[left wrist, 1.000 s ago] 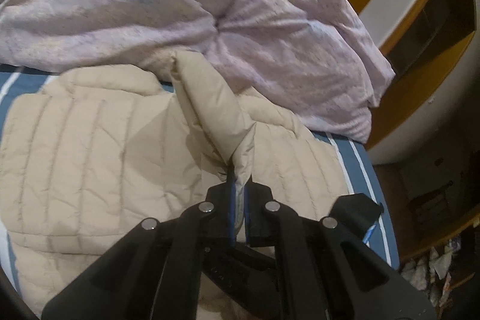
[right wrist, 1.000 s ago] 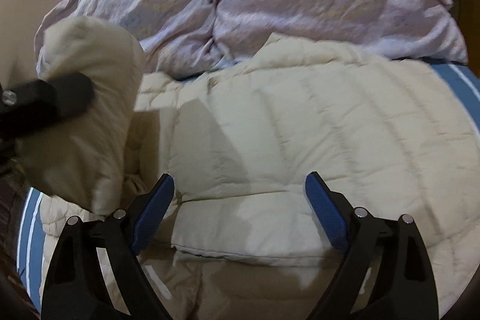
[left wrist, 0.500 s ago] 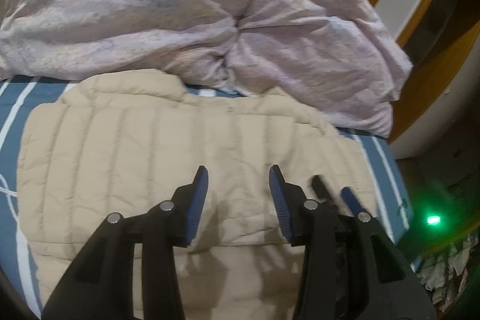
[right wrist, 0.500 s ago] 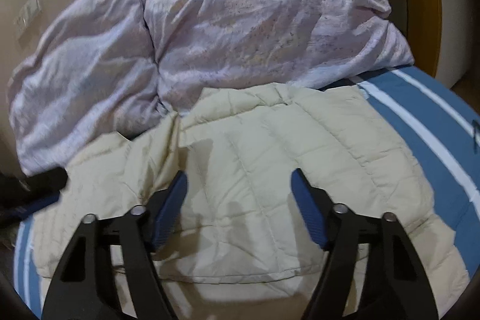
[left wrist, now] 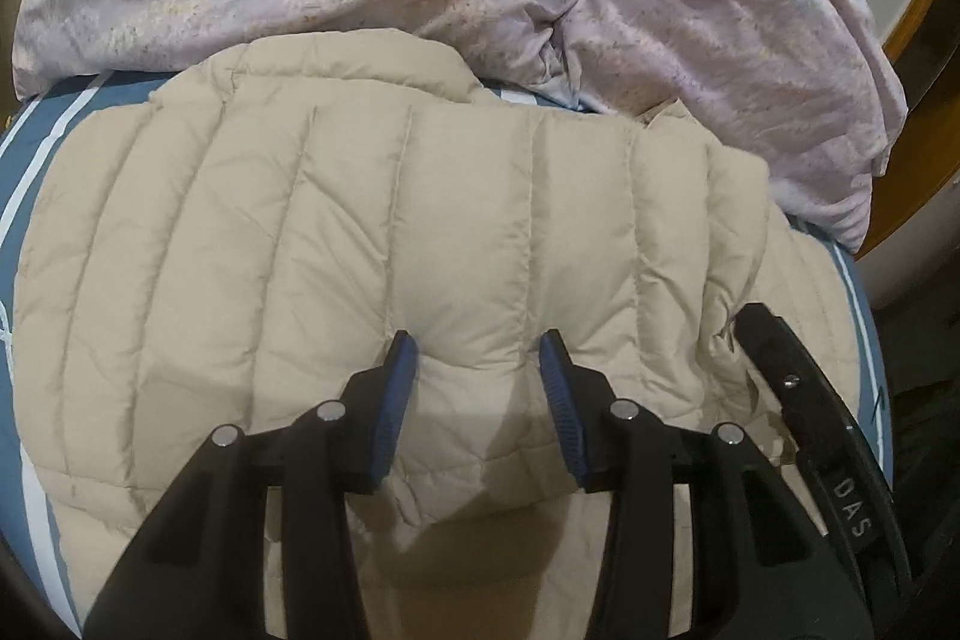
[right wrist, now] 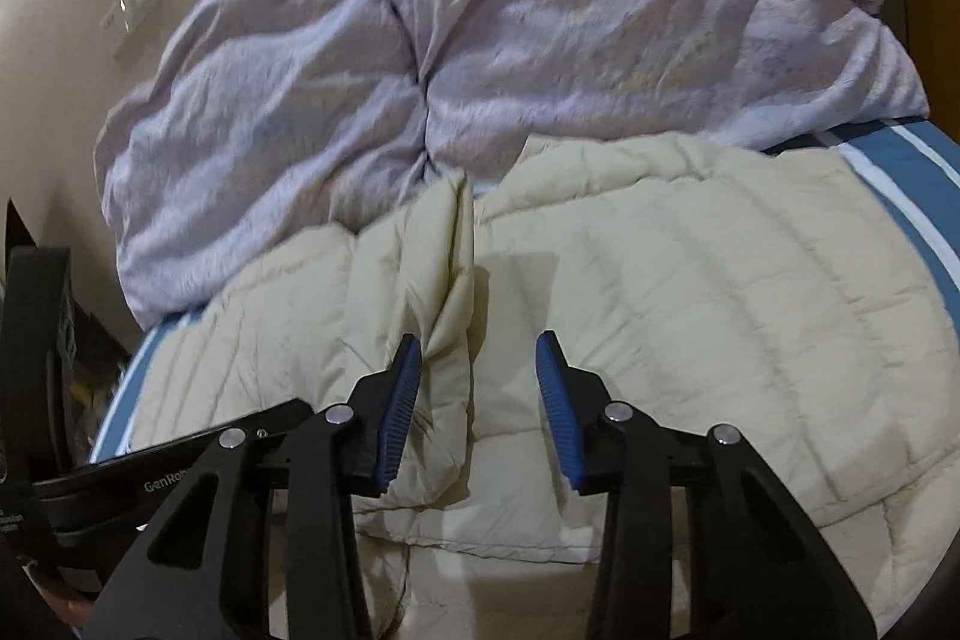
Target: Fold large clothes
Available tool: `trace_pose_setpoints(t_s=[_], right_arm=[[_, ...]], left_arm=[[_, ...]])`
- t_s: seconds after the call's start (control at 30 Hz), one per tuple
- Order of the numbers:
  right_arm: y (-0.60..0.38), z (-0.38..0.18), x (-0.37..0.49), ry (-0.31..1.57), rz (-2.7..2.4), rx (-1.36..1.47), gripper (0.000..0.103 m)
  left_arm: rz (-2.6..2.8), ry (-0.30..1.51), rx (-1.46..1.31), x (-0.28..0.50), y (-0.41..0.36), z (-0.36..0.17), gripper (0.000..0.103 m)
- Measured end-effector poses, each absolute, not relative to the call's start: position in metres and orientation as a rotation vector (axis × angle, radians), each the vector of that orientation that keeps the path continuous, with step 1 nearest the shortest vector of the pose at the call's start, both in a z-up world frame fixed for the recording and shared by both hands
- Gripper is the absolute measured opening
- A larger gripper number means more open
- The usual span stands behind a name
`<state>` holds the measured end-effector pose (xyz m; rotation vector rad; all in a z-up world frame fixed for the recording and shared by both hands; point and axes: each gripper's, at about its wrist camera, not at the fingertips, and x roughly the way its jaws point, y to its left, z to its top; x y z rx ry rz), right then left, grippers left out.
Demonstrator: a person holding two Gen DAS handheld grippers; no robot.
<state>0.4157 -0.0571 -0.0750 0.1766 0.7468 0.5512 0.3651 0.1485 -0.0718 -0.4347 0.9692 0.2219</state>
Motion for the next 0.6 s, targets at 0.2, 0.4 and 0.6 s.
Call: trace_pose_setpoints(t_s=[0.2, 0.4, 0.6], right_arm=[[-0.053, -0.088, 0.422, 0.814, 0.523, 0.142, 0.042], [-0.051, -0.094, 0.427, 0.858, 0.498, 0.127, 0.041], [-0.047, -0.096, 0.430, 0.879, 0.484, 0.103, 0.041]], left_arm=[[0.226, 0.966, -0.408, 0.365, 0.146, -0.074, 0.045], [0.228, 0.965, -0.402, 0.367, 0.144, -0.074, 0.046], [0.230, 0.968, -0.398, 0.369, 0.144, -0.077, 0.046]])
